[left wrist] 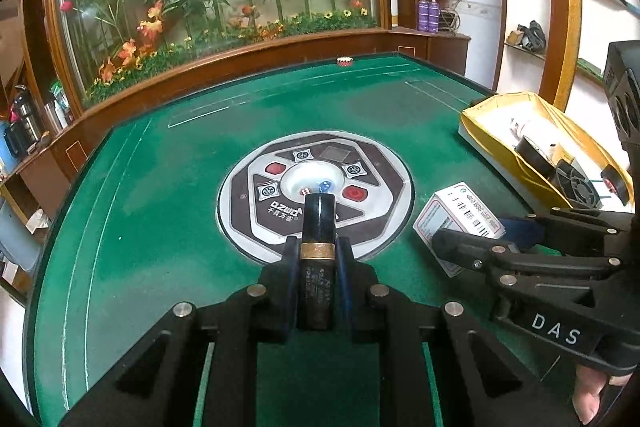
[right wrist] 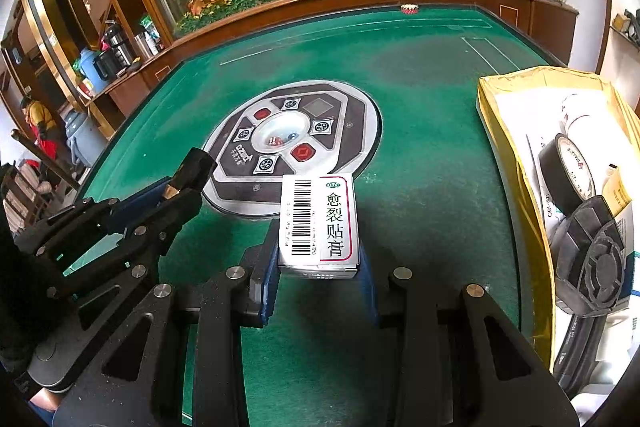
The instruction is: Organize rigid objects
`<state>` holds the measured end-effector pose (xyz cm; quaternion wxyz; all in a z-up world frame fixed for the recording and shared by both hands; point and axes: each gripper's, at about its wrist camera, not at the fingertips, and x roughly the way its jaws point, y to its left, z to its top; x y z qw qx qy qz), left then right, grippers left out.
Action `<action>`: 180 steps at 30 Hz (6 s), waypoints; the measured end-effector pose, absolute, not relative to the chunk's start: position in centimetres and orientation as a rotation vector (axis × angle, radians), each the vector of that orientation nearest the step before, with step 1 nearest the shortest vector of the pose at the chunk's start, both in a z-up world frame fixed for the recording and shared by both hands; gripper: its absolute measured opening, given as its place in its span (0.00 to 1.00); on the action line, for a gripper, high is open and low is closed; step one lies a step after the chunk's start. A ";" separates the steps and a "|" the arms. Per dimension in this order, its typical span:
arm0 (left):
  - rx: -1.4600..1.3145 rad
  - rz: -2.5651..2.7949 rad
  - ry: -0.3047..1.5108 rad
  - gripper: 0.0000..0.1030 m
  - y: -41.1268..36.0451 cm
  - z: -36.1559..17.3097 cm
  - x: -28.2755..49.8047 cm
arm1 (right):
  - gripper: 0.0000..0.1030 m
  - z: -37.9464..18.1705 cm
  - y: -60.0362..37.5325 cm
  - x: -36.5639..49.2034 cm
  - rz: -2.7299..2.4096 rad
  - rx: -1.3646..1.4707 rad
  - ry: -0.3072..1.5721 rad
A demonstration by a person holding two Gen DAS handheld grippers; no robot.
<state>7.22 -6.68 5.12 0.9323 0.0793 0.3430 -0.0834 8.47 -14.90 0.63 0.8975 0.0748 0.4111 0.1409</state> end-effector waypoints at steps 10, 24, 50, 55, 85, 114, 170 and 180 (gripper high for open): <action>0.174 -0.156 0.649 0.16 -6.8 5.8 6.6 | 0.32 0.9 -14.8 8.3 0.292 0.157 0.843; 0.170 -0.130 0.589 0.16 -6.5 6.5 6.1 | 0.32 1.3 -14.8 7.9 0.281 0.147 0.808; 0.190 -0.083 0.494 0.16 -6.6 7.2 5.5 | 0.32 2.0 -15.3 7.5 0.277 0.160 0.769; 0.190 -0.076 0.488 0.16 -6.6 7.3 5.4 | 0.32 2.1 -15.5 7.4 0.280 0.166 0.763; 0.047 -0.221 0.558 0.16 -8.4 8.4 4.0 | 0.32 5.1 -21.1 3.4 0.242 0.280 0.700; -0.011 -0.603 0.743 0.17 -27.2 7.0 5.9 | 0.32 5.8 -38.2 7.2 -0.032 0.239 0.824; 0.168 -0.580 0.600 0.79 -26.0 7.5 -0.7 | 0.66 7.9 -36.0 -2.0 -0.116 0.216 0.641; 0.264 -0.444 0.608 0.82 -21.7 6.7 -2.5 | 0.71 5.0 -32.5 -8.3 -0.206 0.208 0.606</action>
